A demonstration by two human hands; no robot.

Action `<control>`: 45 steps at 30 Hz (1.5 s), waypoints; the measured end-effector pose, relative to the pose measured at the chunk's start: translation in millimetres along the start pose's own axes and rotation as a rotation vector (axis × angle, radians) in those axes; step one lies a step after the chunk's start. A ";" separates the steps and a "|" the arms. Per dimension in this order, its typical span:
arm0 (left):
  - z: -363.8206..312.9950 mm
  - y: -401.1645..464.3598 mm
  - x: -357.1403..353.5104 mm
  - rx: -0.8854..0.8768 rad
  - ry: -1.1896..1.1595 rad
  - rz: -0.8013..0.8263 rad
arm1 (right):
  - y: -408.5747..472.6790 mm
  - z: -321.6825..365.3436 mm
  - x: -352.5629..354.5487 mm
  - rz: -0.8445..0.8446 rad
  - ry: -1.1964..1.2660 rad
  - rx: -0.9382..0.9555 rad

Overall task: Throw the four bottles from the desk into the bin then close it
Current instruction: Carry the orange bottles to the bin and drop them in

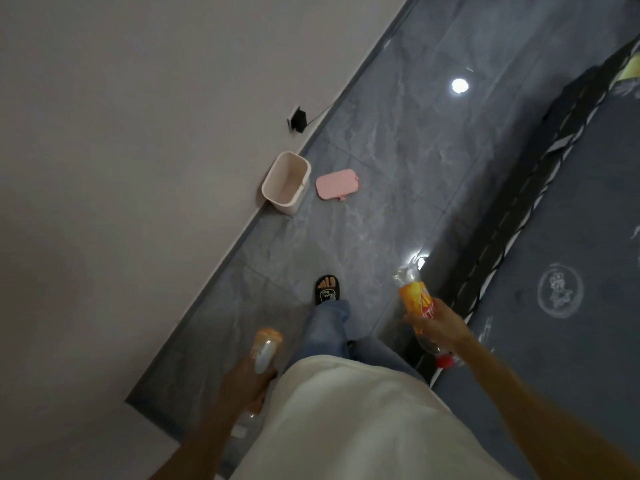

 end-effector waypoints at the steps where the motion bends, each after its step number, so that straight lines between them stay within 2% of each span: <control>1: -19.2 8.2 14.5 -0.002 -0.014 0.010 | 5.4 2.6 4.0 -0.017 -0.007 -0.019; 9: -164.5 64.3 106.3 -0.117 -0.154 -0.063 | 33.0 10.3 53.9 -0.073 0.028 -0.165; 15: -241.0 102.6 138.8 -0.122 -0.137 -0.134 | 82.8 49.5 106.0 -0.048 -0.027 -0.252; 20: -258.6 118.9 128.5 -0.036 -0.234 -0.126 | 144.7 127.6 148.4 0.009 -0.236 -0.172; 24: -255.1 114.0 99.6 0.173 -0.366 -0.112 | 179.6 210.3 156.2 0.040 -0.497 -0.065; 25: -252.6 111.8 93.0 0.196 -0.375 -0.109 | 186.5 236.1 152.2 0.108 -0.517 -0.076; 26: -250.1 108.6 86.9 0.212 -0.378 -0.083 | 196.3 257.1 142.4 0.326 -0.513 -0.183; 27: -247.1 105.6 81.2 0.228 -0.396 -0.053 | 201.4 283.1 127.2 0.619 -0.486 -0.305; 28: -245.4 103.8 76.9 0.248 -0.424 -0.030 | 212.5 294.0 113.3 0.855 -0.372 -0.397; 29: -243.7 104.8 72.2 0.267 -0.452 -0.017 | 224.2 302.5 106.0 0.965 -0.285 -0.411; 30: -242.3 107.7 68.0 0.289 -0.481 -0.007 | 230.8 308.6 97.2 0.997 -0.262 -0.421; 31: -243.7 112.7 64.3 0.311 -0.510 0.004 | 242.5 312.6 88.1 0.913 -0.413 -0.419; 32: -244.1 120.0 62.0 0.327 -0.532 0.016 | 251.8 319.4 75.1 0.637 -0.576 -0.323; 33: -245.3 129.3 60.4 0.332 -0.549 0.025 | 259.1 320.7 66.0 0.418 -0.665 -0.115; 34: -246.9 140.6 60.6 0.334 -0.560 0.026 | 266.4 327.3 52.0 0.306 -0.694 0.044; 41: -257.4 275.9 76.7 0.291 -0.745 -0.095 | 363.8 366.9 -87.9 0.471 -0.779 0.282; 45: -261.1 386.4 78.2 0.258 -0.857 -0.222 | 437.7 387.3 -183.9 0.544 -0.883 0.525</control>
Point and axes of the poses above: each hand's wrist, its own y-axis towards the middle knuckle, its own x-axis out of the back of the hand, z = x × y, the point moved 3 cm from there along y, towards the middle knuckle, and after that the axes turned 13 degrees about y, right-handed, at the moved point
